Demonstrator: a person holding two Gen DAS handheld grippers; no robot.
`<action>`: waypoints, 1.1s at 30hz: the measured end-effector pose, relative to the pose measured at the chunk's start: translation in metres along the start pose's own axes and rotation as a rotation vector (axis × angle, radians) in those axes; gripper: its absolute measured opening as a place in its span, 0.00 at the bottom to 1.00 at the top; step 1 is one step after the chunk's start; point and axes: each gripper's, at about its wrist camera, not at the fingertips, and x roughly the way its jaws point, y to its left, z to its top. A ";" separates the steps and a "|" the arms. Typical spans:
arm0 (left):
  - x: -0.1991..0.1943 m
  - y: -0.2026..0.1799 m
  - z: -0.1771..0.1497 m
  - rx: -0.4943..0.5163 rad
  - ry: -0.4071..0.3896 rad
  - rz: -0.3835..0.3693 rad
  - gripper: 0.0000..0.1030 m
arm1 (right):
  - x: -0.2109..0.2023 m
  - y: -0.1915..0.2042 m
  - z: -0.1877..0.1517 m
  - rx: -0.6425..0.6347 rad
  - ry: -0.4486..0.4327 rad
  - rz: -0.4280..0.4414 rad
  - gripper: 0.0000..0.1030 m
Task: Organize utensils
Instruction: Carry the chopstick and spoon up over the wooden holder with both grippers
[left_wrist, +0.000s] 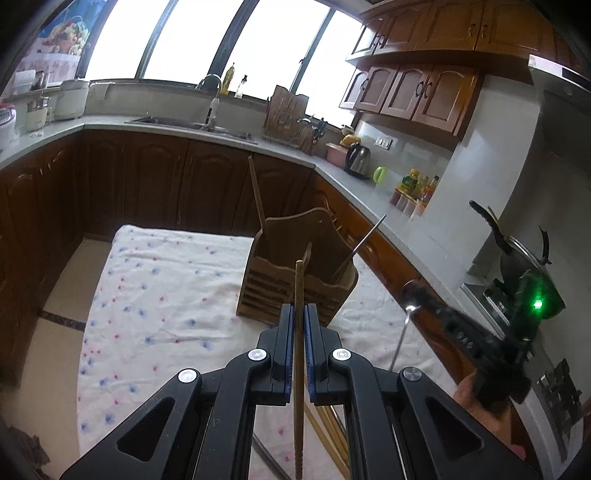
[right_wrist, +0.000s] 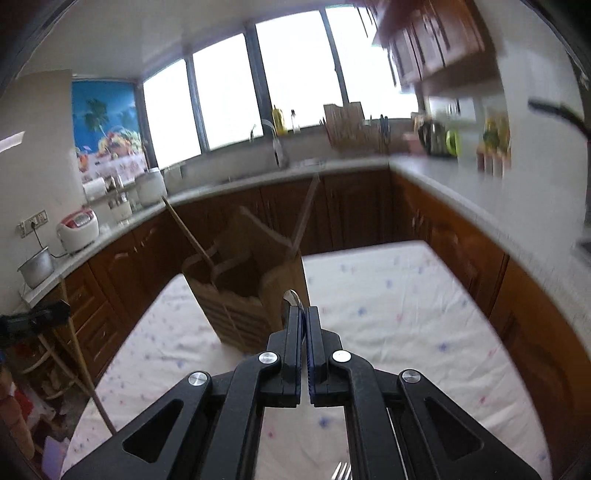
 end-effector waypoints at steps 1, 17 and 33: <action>-0.001 0.001 0.001 0.001 -0.006 -0.002 0.03 | -0.004 0.003 0.004 -0.008 -0.023 -0.003 0.02; 0.004 0.014 0.031 0.000 -0.127 0.005 0.03 | 0.003 0.020 0.037 -0.066 -0.217 -0.074 0.02; 0.044 0.014 0.085 0.023 -0.299 0.037 0.03 | 0.037 0.028 0.071 -0.141 -0.406 -0.244 0.02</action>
